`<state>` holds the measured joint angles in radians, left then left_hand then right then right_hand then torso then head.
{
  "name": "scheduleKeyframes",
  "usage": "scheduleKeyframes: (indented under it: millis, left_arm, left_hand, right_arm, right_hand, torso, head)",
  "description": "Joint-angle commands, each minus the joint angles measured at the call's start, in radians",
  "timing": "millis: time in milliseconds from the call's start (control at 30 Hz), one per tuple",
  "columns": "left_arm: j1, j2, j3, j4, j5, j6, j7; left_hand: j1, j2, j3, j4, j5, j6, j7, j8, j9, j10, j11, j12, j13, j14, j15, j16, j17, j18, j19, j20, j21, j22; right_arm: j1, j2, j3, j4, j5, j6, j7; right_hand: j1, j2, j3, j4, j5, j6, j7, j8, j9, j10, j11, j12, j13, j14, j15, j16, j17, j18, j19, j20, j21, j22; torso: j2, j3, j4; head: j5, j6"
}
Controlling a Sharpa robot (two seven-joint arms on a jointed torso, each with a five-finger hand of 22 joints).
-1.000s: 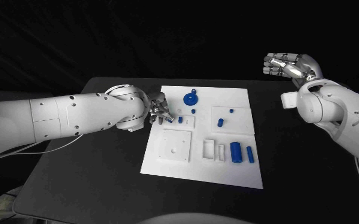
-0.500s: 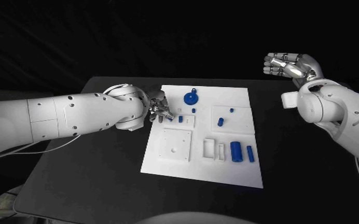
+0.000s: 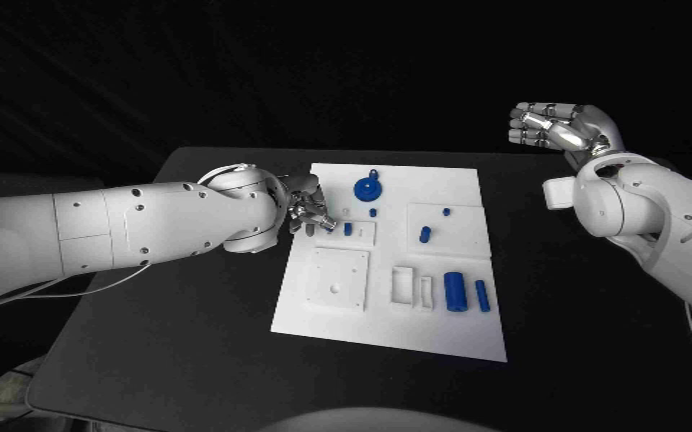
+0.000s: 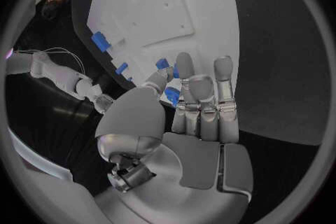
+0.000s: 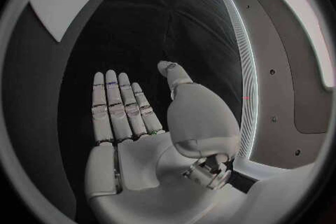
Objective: Assemble the parts on the task board
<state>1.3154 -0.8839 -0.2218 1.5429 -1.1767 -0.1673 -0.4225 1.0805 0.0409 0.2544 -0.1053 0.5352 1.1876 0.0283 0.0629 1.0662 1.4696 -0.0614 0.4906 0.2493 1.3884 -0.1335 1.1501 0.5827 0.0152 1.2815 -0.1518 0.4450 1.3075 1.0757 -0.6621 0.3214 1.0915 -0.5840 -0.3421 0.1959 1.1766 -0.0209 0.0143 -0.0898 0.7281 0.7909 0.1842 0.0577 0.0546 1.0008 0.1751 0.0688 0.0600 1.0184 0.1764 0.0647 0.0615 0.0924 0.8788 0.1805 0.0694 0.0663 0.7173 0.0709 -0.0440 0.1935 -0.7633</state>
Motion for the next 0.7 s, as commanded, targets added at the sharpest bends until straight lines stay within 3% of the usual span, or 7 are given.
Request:
scheduleKeyframes:
  millis: [33,700]
  left_arm:
    - [-0.005,0.001,0.0,0.002,-0.034,-0.023,0.018]
    - [-0.022,-0.001,0.0,0.006,-0.096,-0.05,0.027]
  left_hand:
    - [0.014,0.003,0.084,-0.075,0.005,0.046,-0.043,0.004,0.001,0.046,-0.008,0.003,-0.002,0.006,-0.002,-0.006,0.002,0.002,0.005,-0.001,-0.003,0.017]
    - [0.017,-0.001,0.084,-0.071,0.008,0.048,-0.043,0.004,0.0,0.047,-0.008,0.006,-0.004,0.01,-0.002,-0.009,0.004,0.003,0.008,-0.001,-0.004,0.016]
  right_arm:
    - [-0.002,-0.001,0.001,0.0,-0.005,0.019,0.003]
    - [-0.007,-0.002,0.001,-0.001,-0.005,0.023,-0.001]
  right_hand:
    - [-0.003,0.009,-0.003,0.001,0.0,-0.004,0.001,-0.004,-0.001,-0.006,0.0,-0.004,-0.001,-0.007,-0.002,-0.003,-0.001,0.013,-0.006,0.002,0.002,-0.001]
    - [-0.002,0.009,0.0,0.003,0.0,-0.003,0.001,-0.004,-0.001,-0.006,-0.001,-0.004,-0.002,-0.006,-0.002,-0.003,-0.001,0.013,-0.006,0.002,0.002,-0.001]
  torso:
    - [0.0,-0.0001,0.0]
    - [0.0,-0.0007,-0.0006]
  head:
    - [0.0,-0.002]
    - [0.001,-0.007]
